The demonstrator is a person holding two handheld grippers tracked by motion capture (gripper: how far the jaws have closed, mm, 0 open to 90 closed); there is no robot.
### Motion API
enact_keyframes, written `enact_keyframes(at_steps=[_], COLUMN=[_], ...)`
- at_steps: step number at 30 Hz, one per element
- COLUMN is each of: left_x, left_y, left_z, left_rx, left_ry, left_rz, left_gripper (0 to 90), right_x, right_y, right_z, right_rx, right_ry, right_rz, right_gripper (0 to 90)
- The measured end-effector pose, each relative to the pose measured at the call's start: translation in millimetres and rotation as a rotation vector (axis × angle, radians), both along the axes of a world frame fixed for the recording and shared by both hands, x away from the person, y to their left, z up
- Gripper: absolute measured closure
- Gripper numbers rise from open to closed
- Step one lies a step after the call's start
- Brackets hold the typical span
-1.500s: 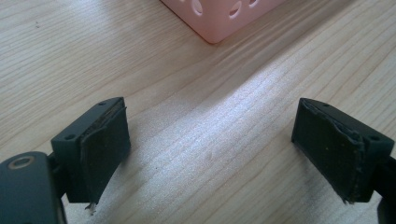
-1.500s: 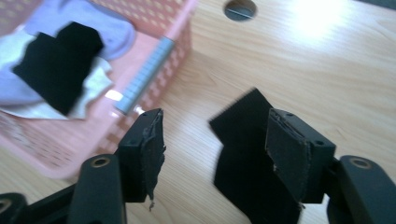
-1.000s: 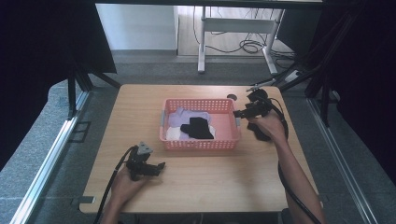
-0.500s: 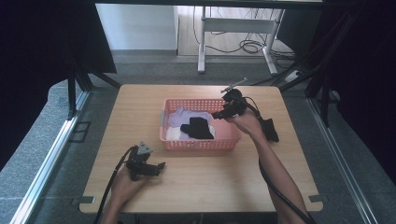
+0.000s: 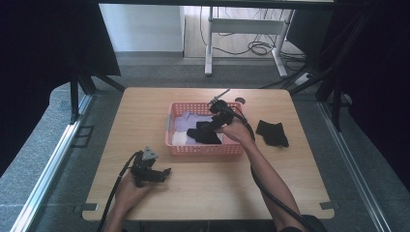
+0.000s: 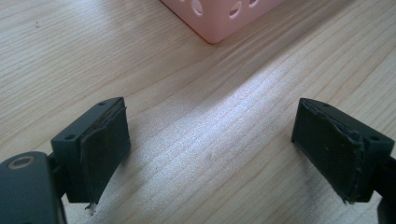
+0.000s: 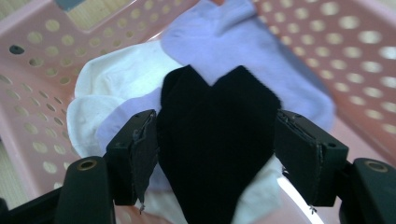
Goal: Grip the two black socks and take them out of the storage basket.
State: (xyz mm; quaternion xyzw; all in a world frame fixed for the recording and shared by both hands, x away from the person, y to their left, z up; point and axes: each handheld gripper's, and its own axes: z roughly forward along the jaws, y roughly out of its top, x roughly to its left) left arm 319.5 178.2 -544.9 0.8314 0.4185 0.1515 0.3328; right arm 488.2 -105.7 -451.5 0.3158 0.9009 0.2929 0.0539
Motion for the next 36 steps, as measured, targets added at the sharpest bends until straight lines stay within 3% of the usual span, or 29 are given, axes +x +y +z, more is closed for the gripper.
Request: enact_keyframes(at_steps=[9, 14, 17, 18, 19, 20, 23, 28, 30, 36], left_x=[-0.1, 0.0, -0.1, -0.1, -0.1, -0.1, -0.1, -0.1, 0.0, 0.0], left_y=[-0.1, 0.0, -0.1, -0.1, -0.1, -0.1, -0.1, -0.1, 0.0, 0.0], left_z=[0.0, 0.1, 0.0, 0.0, 0.0, 0.0, 0.0, 0.0, 0.1, 0.0], left_rx=[-0.002, 0.000, -0.002, -0.001, -0.002, -0.002, -0.001, -0.002, 0.000, 0.000], left_ry=[0.000, 0.000, 0.000, 0.000, 0.000, 0.000, 0.000, 0.000, 0.000, -0.001], left_rz=[0.001, 0.000, 0.000, 0.000, 0.000, 0.001, 0.000, 0.001, 0.000, -0.001], left_gripper=[11.0, 11.0, 11.0, 11.0, 11.0, 11.0, 11.0, 11.0, 11.0, 11.0], right_x=[5.1, 7.3, 9.2, 9.2, 9.2, 8.6, 8.3, 5.8, 4.5, 1.2], right_y=[27.7, 39.0, 42.8, 44.2, 44.2, 44.1, 42.6, 37.6, 34.2, 24.5], right_z=[-26.4, -39.7, -46.4, -48.7, -48.7, -47.3, -44.5, -33.2, -23.6, 4.2], right_rx=[-0.053, -0.106, -0.126, -0.141, -0.141, -0.128, -0.139, -0.109, -0.066, -0.027], right_ry=[0.038, 0.057, 0.072, 0.064, 0.064, 0.068, 0.066, 0.023, 0.019, -0.033], right_rz=[0.073, 0.096, 0.103, 0.095, 0.095, 0.079, 0.065, 0.060, 0.043, 0.036], right_gripper=[32.6, 35.6, 45.1, 56.2, 56.2, 70.8, 77.8, 81.1, 81.0, 80.8])
